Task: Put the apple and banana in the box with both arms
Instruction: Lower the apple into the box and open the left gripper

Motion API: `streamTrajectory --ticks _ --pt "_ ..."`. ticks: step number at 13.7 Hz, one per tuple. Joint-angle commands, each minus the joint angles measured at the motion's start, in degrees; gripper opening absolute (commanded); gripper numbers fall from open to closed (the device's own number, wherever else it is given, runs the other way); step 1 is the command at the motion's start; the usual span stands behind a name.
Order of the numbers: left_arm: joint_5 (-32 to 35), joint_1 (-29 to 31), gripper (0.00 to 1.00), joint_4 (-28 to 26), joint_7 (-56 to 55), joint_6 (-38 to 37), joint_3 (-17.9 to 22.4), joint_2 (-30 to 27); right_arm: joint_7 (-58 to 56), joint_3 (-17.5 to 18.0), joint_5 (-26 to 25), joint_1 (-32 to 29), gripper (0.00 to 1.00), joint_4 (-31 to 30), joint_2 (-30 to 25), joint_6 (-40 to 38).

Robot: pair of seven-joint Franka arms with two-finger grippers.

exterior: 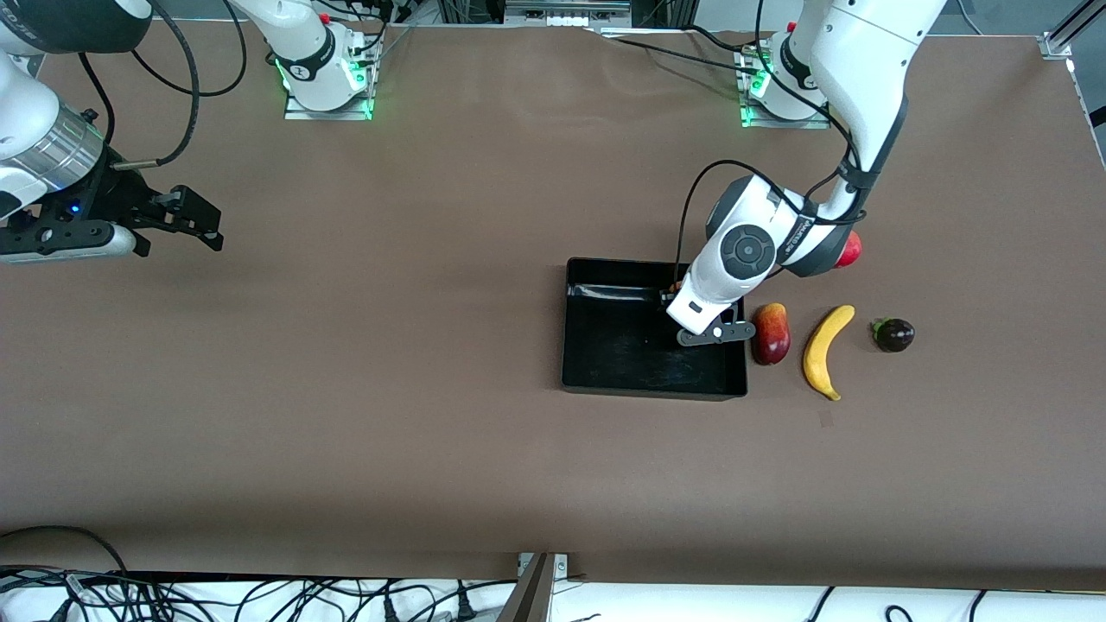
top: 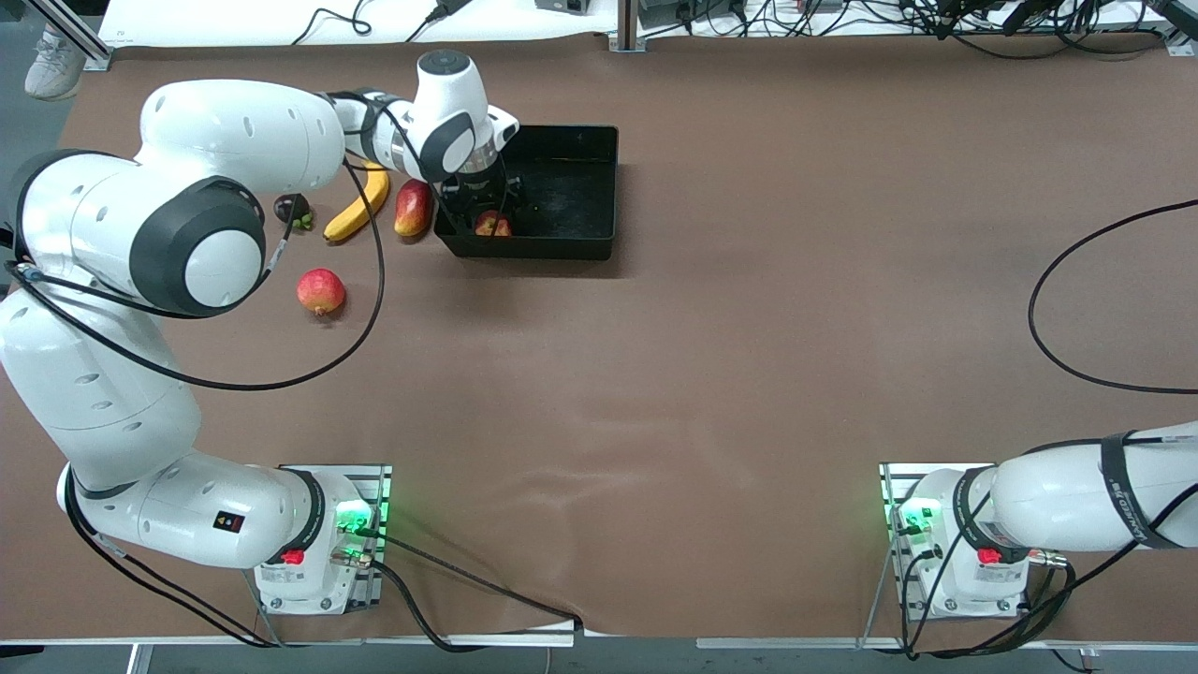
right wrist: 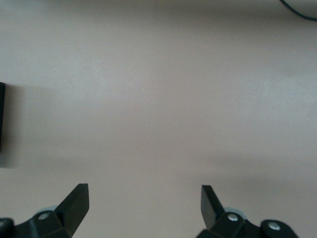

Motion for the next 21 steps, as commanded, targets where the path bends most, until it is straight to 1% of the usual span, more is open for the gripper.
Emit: streamTrajectory --ticks 1,2,3,5,6,7,9,11,12,13,14,15,16,17,18,19,20,21 --pt "0.1 0.6 1.0 7.8 0.1 -13.5 1.5 -4.4 0.2 0.5 -0.1 -0.3 1.0 1.1 0.3 -0.2" --pt "0.1 2.4 1.0 12.3 1.5 -19.5 1.7 -4.4 0.2 0.5 -0.1 -0.3 1.0 1.1 0.3 -0.2" --pt "0.2 3.8 1.0 14.9 5.8 -23.2 1.8 -4.2 0.2 0.5 0.0 -0.3 1.0 1.1 0.3 -0.2" --pt "2.5 8.9 1.0 15.5 19.9 -23.9 1.9 -4.2 0.2 0.5 0.0 -0.3 1.0 1.1 0.3 -0.2" --pt "3.8 12.1 1.0 15.2 29.3 -23.6 1.8 -3.8 0.2 0.5 0.0 -0.3 1.0 1.1 0.3 -0.2" --pt "4.2 14.1 1.0 14.9 36.5 -22.6 1.8 -3.3 0.2 0.5 0.1 -0.3 1.0 1.1 0.3 -0.2" --pt "4.5 17.4 1.0 11.5 45.2 -17.5 1.8 -3.1 0.2 0.5 0.1 -0.3 1.0 1.1 0.2 -0.2" --pt "4.6 19.5 1.0 4.9 54.2 -10.3 1.8 -3.1 0.3 0.5 0.1 -0.3 1.0 1.1 0.3 -0.2" --pt "5.1 19.5 1.0 1.1 55.2 -6.9 1.9 -3.3 0.3 0.5 0.1 -0.3 1.0 1.1 0.2 -0.2" --pt "8.4 20.0 1.0 -2.6 55.5 -1.7 1.8 -3.3 0.3 0.6 0.1 -0.3 1.0 1.1 0.3 -0.2" --pt "12.1 20.3 1.0 -6.9 55.5 5.5 1.8 -3.3 0.3 0.5 0.1 -0.3 1.0 1.1 0.2 -0.2" --pt "13.8 21.4 1.0 -9.4 55.5 10.2 1.8 -3.3 0.3 0.5 0.1 -0.3 1.0 1.1 0.2 -0.2" --pt "14.2 22.0 1.0 -9.9 55.5 11.6 1.8 -2.8 0.3 0.5 0.1 -0.3 1.0 1.1 0.2 -0.2" --pt "14.2 22.0 0.83 -9.9 55.5 12.0 1.8 -2.2 0.3 0.5 0.1 -0.3 1.0 1.1 0.2 -0.2" --pt "14.2 22.1 0.57 -10.0 55.5 12.2 1.8 -2.0 0.3 0.5 0.1 -0.3 1.0 1.1 0.2 -0.2" --pt "14.2 22.1 0.47 -10.0 55.5 12.3 1.8 -1.6 0.3 0.6 0.1 -0.3 1.0 1.1 0.2 -0.2" --pt "14.2 22.2 0.34 -10.0 55.5 12.8 1.8 -0.9 0.3 0.6 0.1 -0.3 1.0 1.1 0.2 -0.3" --pt "14.2 22.5 0.15 -10.0 55.5 12.9 1.8 -0.8 0.3 0.6 0.1 -0.3 1.0 1.1 0.2 -0.3"
